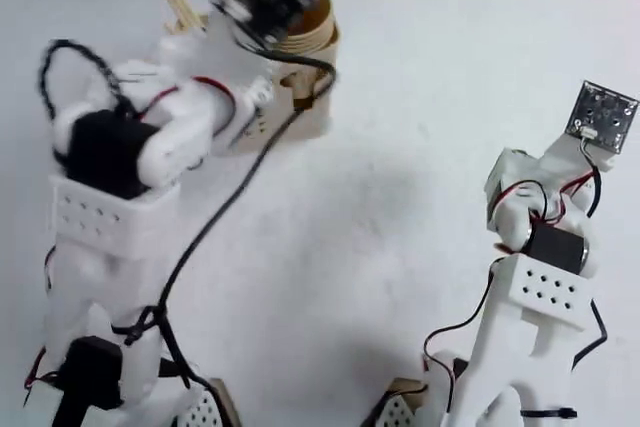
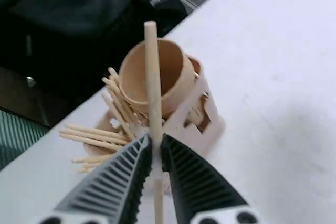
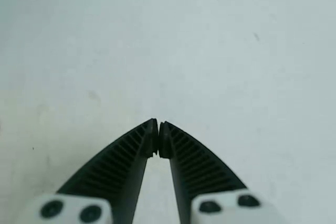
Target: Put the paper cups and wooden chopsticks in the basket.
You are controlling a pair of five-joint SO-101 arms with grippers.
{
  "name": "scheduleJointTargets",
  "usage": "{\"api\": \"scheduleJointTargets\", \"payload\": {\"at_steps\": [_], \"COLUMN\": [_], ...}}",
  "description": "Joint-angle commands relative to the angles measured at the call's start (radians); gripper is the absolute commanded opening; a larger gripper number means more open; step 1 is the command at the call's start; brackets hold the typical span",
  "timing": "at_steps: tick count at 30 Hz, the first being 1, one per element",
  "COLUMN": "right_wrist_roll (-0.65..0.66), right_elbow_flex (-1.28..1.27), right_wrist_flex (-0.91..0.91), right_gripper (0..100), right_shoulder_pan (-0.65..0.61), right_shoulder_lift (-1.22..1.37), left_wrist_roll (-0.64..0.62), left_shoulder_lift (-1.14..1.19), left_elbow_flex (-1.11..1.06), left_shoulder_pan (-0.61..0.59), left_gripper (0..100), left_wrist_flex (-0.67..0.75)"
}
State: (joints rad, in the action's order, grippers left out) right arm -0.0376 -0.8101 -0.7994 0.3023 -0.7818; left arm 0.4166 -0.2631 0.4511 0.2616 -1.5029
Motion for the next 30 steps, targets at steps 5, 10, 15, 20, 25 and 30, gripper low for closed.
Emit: {"api": "scheduleJointTargets", "payload": {"at_steps": [5, 10, 15, 20, 25, 30], "right_wrist_roll": [0.008, 0.008, 0.008, 0.008, 0.008, 0.008], "right_elbow_flex": [0.008, 0.008, 0.008, 0.008, 0.008, 0.006], "right_wrist_flex": [0.021, 0.021, 0.021, 0.021, 0.021, 0.035], "right_gripper": [1.8, 1.8, 1.8, 1.8, 1.8, 1.8], "right_shoulder_pan": [-0.007, -0.007, -0.008, -0.008, -0.008, -0.008], "right_shoulder_lift": [-0.022, -0.022, -0.022, -0.022, -0.022, -0.022], "left_wrist_roll": [-0.169, -0.244, -0.247, -0.252, -0.252, -0.245], "left_shoulder_lift": [-0.039, -0.036, 0.015, 0.091, 0.119, 0.091], "left_elbow_flex": [0.057, 0.055, -0.017, -0.101, -0.112, -0.064], "left_shoulder_pan": [-0.108, -0.113, -0.113, -0.153, -0.199, -0.232], "left_gripper": [2, 2, 2, 3, 16, 21], "left_wrist_flex": [0.384, 0.535, 0.667, 0.755, 0.727, 0.597]}}
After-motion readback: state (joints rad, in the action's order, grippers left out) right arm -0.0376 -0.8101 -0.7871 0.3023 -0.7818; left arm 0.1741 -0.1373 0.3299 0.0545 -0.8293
